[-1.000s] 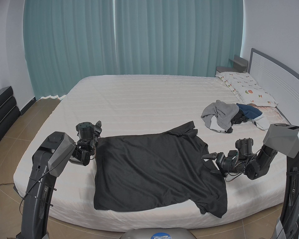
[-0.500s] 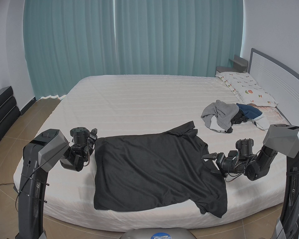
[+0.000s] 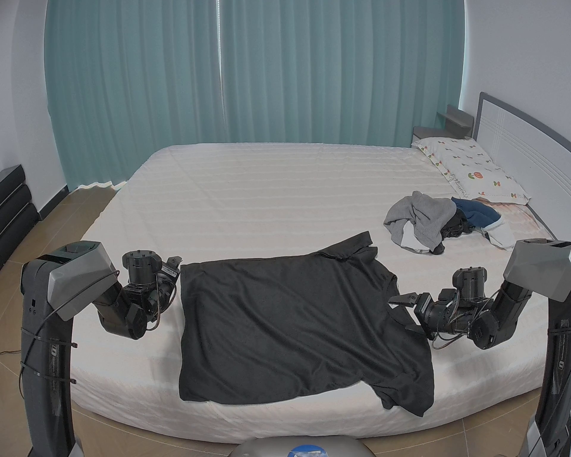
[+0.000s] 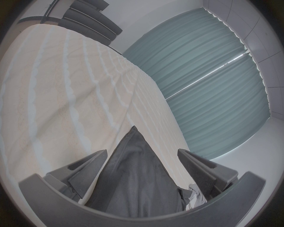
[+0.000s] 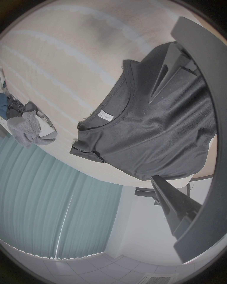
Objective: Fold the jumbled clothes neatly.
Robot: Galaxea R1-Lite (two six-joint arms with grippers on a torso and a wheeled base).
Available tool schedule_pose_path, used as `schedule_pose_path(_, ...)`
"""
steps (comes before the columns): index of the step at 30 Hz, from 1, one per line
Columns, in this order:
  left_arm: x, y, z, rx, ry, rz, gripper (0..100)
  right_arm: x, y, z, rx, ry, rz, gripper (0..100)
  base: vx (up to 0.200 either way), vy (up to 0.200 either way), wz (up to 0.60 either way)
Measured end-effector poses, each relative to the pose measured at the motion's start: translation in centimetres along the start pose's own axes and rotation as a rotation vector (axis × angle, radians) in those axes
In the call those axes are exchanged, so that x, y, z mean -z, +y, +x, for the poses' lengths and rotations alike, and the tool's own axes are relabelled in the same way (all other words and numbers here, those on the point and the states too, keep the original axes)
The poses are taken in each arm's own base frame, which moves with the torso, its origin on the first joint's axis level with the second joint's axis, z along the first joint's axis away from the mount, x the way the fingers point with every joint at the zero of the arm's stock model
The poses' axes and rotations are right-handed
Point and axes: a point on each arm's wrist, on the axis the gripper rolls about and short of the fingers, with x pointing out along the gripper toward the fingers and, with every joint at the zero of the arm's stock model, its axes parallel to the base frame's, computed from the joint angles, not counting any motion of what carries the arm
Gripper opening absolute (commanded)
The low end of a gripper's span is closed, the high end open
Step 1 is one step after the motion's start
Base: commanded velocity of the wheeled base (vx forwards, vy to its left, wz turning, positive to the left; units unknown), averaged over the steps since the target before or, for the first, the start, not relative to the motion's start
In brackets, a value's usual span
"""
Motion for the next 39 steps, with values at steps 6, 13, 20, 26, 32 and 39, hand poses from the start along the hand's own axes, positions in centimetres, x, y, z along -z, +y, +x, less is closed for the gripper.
schedule_pose_path(6, 0.3, -0.3, -0.3, 0.003, 0.011, 0.002, 100, 0.1, -0.3, -0.3, -0.002, -0.009, 0.001, 100, 0.000, 0.000, 0.00)
schedule_pose_path(13, 0.5, -0.4, -0.6, -0.001, 0.018, 0.006, 100, -0.2, -0.5, -0.6, 0.008, -0.021, 0.008, 100, 0.000, 0.000, 0.00)
schedule_pose_path(20, 0.7, 0.0, -1.3, -0.042, 0.046, 0.016, 100, -0.5, -0.5, -1.2, 0.022, -0.030, 0.018, 100, -0.171, 0.000, 0.00)
schedule_pose_path(26, 0.4, 0.5, -2.4, -0.060, 0.083, 0.013, 100, 0.5, -0.8, -2.2, 0.053, -0.021, 0.031, 100, -0.200, 0.000, 0.00)
schedule_pose_path(32, 1.8, 1.7, -5.7, -0.124, 0.166, 0.033, 100, 1.5, -0.9, -3.3, 0.097, -0.035, 0.037, 100, 0.000, 0.000, 0.00)
schedule_pose_path(39, 4.3, 3.2, -9.9, -0.182, 0.277, 0.130, 100, 2.6, -0.6, -4.4, 0.060, -0.084, 0.001, 100, 0.000, 0.000, 0.00)
